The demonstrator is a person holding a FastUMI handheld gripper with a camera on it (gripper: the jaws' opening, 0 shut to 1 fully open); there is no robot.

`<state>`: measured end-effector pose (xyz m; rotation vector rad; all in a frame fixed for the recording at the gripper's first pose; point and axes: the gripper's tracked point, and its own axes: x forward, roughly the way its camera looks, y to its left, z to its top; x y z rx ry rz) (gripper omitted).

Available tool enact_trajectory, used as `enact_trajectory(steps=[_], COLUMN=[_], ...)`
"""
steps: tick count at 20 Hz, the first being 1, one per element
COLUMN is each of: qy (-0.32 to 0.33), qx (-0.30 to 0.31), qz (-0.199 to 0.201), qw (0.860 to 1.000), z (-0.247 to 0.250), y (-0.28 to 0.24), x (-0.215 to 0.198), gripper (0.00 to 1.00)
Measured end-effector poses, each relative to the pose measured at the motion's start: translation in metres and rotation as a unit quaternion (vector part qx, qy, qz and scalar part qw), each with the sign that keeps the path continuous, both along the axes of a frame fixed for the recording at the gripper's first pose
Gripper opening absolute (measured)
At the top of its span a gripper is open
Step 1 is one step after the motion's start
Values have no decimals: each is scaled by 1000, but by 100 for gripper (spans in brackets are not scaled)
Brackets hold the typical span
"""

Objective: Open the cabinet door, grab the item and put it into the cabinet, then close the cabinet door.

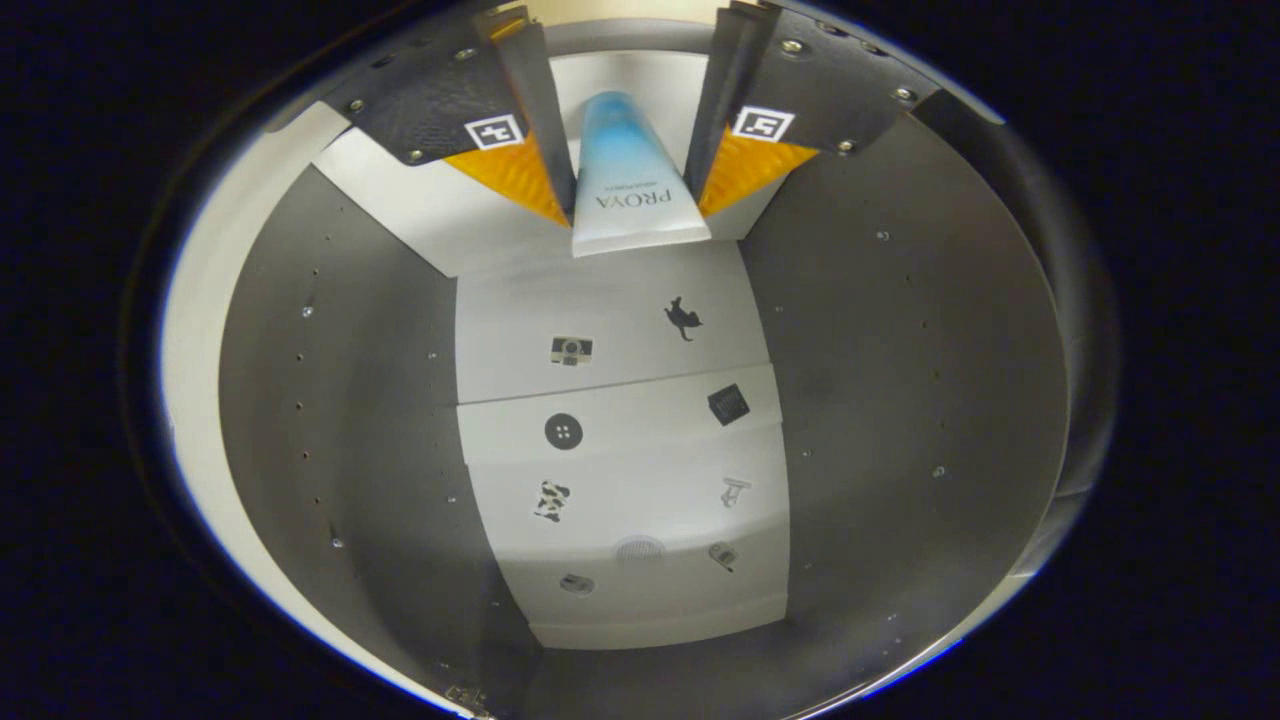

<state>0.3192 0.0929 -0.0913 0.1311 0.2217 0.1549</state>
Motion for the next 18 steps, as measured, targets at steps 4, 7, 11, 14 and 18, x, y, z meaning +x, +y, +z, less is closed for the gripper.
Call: enact_trajectory(steps=[4,7,11,14,18], qy=[-12,-19,-43,-45,-45], qx=[8,22,6,-3,-7], qz=[-4,-11,-40,-58,-81], qw=[1000,1000,998,997,996], z=[7,17,36,43,52], y=[3,2,-15,-27,-40], x=[-2,-9,-38,-71,-131], gripper=[74,84,97,97,97])
